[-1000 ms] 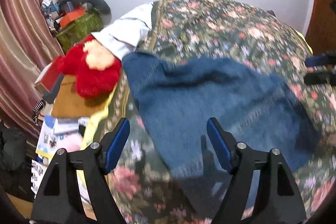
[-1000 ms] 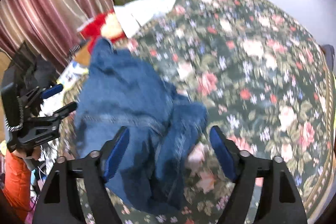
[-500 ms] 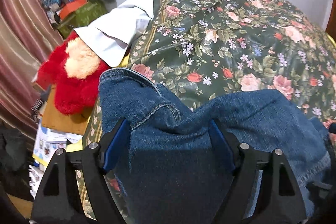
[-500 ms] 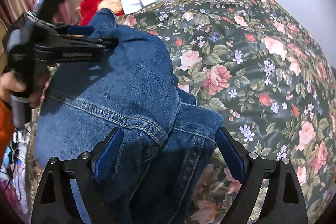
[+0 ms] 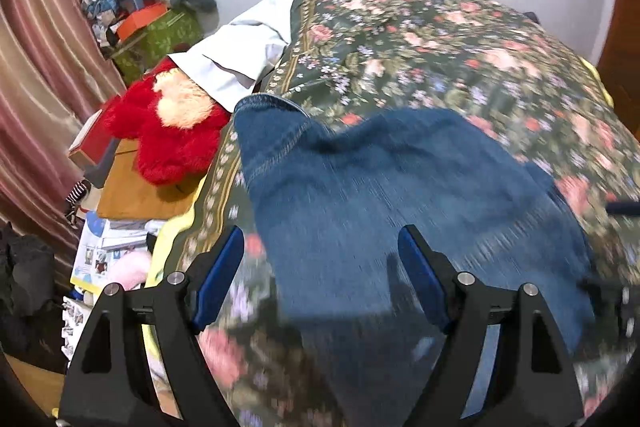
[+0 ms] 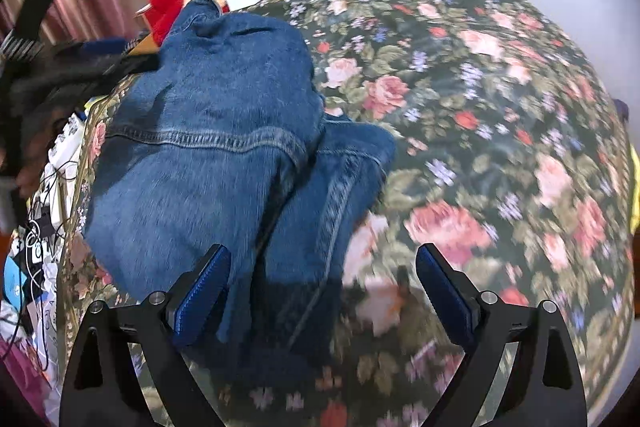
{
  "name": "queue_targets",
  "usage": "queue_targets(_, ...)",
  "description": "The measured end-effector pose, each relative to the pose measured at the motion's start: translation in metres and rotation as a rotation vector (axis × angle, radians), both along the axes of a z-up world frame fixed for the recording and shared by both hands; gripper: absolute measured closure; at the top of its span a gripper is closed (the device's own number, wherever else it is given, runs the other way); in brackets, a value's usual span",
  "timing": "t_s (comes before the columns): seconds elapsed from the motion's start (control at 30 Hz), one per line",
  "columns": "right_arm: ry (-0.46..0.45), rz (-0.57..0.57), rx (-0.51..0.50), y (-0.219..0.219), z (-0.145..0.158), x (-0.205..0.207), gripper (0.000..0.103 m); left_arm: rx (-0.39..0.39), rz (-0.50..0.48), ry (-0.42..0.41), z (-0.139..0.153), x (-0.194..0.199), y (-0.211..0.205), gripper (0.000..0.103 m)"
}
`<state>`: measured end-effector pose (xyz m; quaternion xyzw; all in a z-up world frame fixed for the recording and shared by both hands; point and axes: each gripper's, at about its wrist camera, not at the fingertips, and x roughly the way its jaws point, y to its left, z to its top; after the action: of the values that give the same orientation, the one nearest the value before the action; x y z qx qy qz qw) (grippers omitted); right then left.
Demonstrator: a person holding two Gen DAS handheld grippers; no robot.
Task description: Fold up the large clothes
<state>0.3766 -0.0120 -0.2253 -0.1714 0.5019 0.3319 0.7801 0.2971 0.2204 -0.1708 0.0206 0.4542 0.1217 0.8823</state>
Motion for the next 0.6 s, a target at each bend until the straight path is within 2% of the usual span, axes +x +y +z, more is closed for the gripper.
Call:
queue_targets(0.17, -0.048, -0.035, 0.050, -0.021, 0.040, -0.024, 0.010, -0.014, 0.003, -0.111, 0.046, -0.056, -0.017, 0.024)
queue_targets(0.27, -0.119, -0.052, 0.129, -0.034, 0.083, -0.045, 0.010, -0.027, 0.003, -0.200, 0.083, -0.083, -0.024, 0.024)
queue_targets(0.4, -0.244, -0.051, 0.269, -0.049, 0.152, -0.079, 0.010, -0.023, -0.002, -0.384, 0.149, -0.128, -0.036, 0.024)
queue_targets(0.5, -0.366, -0.051, 0.388, -0.063, 0.206, -0.113, 0.010, -0.017, -0.003, -0.518, 0.187, -0.161, -0.047, 0.024)
queue_targets(0.6, -0.445, -0.062, 0.500, -0.075, 0.242, -0.145, 0.010, -0.011, -0.002, -0.645, 0.214, -0.196, -0.062, 0.024)
